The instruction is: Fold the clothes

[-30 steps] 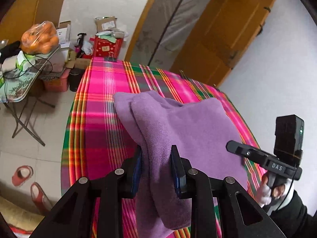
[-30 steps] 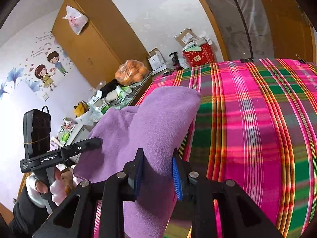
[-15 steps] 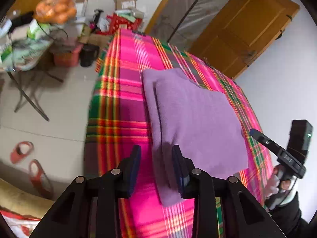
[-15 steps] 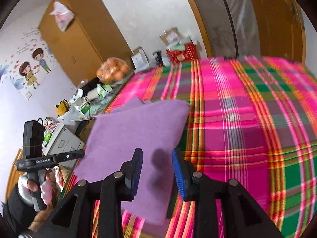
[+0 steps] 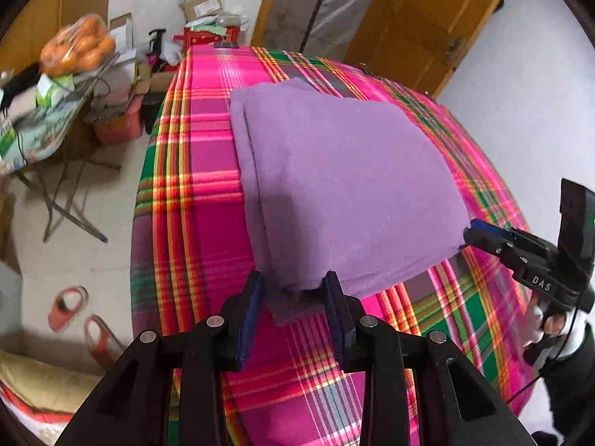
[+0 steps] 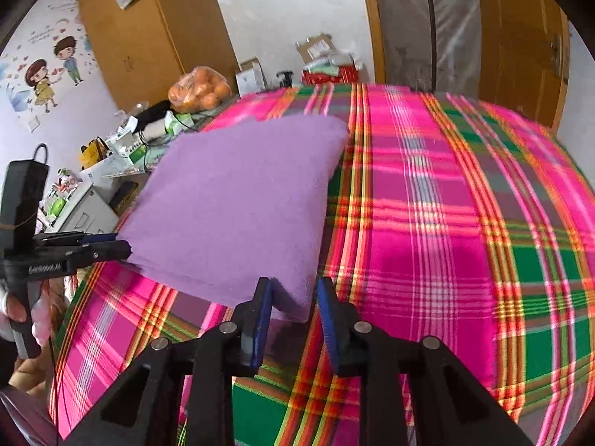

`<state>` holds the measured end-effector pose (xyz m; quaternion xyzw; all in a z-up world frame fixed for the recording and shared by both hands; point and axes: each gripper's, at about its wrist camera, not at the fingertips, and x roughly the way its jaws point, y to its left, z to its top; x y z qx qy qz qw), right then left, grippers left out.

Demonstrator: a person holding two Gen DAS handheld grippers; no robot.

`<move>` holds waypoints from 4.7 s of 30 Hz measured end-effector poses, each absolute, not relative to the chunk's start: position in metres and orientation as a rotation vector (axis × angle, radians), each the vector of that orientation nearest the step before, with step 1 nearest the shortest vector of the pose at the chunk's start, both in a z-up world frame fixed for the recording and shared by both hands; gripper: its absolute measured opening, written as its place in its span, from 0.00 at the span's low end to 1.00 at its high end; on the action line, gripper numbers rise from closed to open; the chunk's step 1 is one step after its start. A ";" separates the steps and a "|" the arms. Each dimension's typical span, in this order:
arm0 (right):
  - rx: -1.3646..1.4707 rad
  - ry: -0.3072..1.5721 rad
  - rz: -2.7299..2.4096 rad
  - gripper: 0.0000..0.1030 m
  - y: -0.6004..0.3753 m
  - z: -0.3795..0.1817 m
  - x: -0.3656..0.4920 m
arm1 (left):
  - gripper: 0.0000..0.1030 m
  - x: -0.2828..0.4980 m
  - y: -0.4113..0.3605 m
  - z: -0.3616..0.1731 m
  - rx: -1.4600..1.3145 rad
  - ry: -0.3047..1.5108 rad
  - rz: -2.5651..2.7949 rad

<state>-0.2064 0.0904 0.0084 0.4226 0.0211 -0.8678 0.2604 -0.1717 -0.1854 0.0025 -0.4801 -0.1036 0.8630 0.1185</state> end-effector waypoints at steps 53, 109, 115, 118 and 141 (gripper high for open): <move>1.175 0.168 -2.436 0.35 0.096 -0.008 -0.102 | 0.52 -0.099 -0.106 -0.011 -1.330 0.056 2.743; 1.159 0.256 -2.398 0.55 0.092 -0.008 -0.101 | 0.75 -0.106 -0.101 -0.014 -1.369 -0.038 2.858; 1.159 0.262 -2.400 0.55 0.091 -0.008 -0.100 | 0.75 -0.107 -0.103 -0.014 -1.364 -0.037 2.846; 1.159 0.267 -2.402 0.55 0.090 -0.009 -0.100 | 0.76 -0.108 -0.104 -0.014 -1.361 -0.030 2.838; 1.160 0.271 -2.406 0.55 0.088 -0.009 -0.098 | 0.78 -0.111 -0.103 -0.014 -1.364 -0.022 2.835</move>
